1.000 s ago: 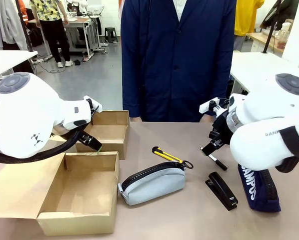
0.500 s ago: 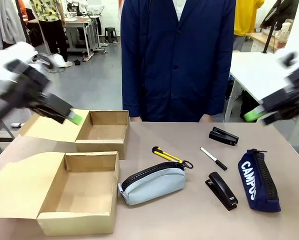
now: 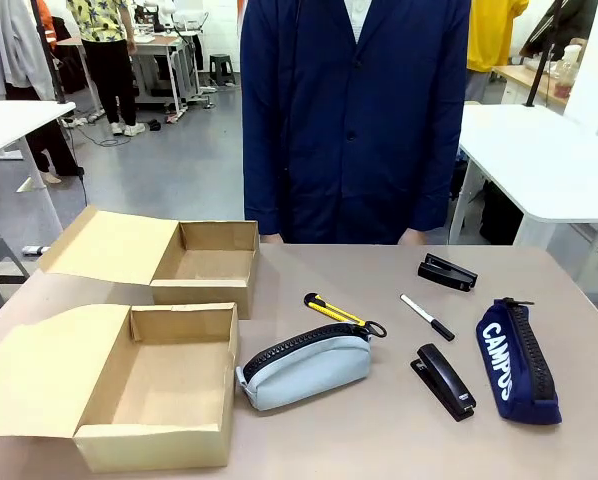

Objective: Place items inside the box.
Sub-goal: Pick up a Pencil pouch or Stapler and place it inside the Mailer Box closest to the robot.

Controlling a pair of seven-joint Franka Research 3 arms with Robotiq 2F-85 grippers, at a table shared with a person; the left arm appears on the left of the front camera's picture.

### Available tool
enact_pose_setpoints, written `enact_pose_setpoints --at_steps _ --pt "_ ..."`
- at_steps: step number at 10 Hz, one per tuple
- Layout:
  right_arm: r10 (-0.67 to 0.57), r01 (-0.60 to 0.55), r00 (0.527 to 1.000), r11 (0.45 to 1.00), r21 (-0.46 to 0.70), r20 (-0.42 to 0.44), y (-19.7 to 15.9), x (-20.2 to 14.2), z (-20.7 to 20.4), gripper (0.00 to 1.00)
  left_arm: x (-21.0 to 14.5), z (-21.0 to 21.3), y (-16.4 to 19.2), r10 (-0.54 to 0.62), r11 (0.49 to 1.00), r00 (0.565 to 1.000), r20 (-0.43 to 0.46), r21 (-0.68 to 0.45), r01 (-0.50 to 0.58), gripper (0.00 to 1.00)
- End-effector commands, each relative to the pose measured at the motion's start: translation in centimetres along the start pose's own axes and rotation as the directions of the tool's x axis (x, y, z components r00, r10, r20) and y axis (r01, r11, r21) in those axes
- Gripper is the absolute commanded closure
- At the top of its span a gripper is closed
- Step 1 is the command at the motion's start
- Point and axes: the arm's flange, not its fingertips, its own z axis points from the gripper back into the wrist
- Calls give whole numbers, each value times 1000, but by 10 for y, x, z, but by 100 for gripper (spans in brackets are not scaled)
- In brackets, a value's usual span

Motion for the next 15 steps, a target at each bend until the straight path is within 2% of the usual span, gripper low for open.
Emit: enact_pose_setpoints --at_steps 1,2,3,9,10,11,12,13,14,15 --pt "-23 21 996 999 26 82 -8 -2 -22 0 15 -25 12 124 991 986 111 -60 -118 0" --pt "7 -3 993 999 -37 118 -9 -5 -26 0 17 -39 12 139 990 980 142 -23 -138 0" --pt "-57 56 997 998 18 50 -14 5 5 0 3 2 20 96 995 994 60 -24 -94 0" --pt "-57 56 997 998 18 50 -14 5 5 0 3 2 20 96 995 994 60 -24 -94 0" --pt "-85 85 995 996 -2 42 -13 2 5 0 3 2 20 96 995 994 60 -24 -94 0" --pt "-3 2 1000 1000 -17 -21 -5 1 -27 0 3 2 20 96 995 994 60 -24 -94 0" --pt "67 -67 989 998 2 -134 7 -2 -67 0 3 2 20 96 995 994 60 -24 -94 0" --pt "131 -146 975 986 -75 -179 15 -6 -100 0 3 2 20 96 995 994 60 -24 -94 0" --pt "136 -160 962 984 -82 -238 17 -4 -112 0 3 2 20 96 995 994 60 -24 -94 0" --pt "119 -146 970 983 -115 -213 12 2 -102 0 3 2 20 96 995 994 60 -24 -94 0"
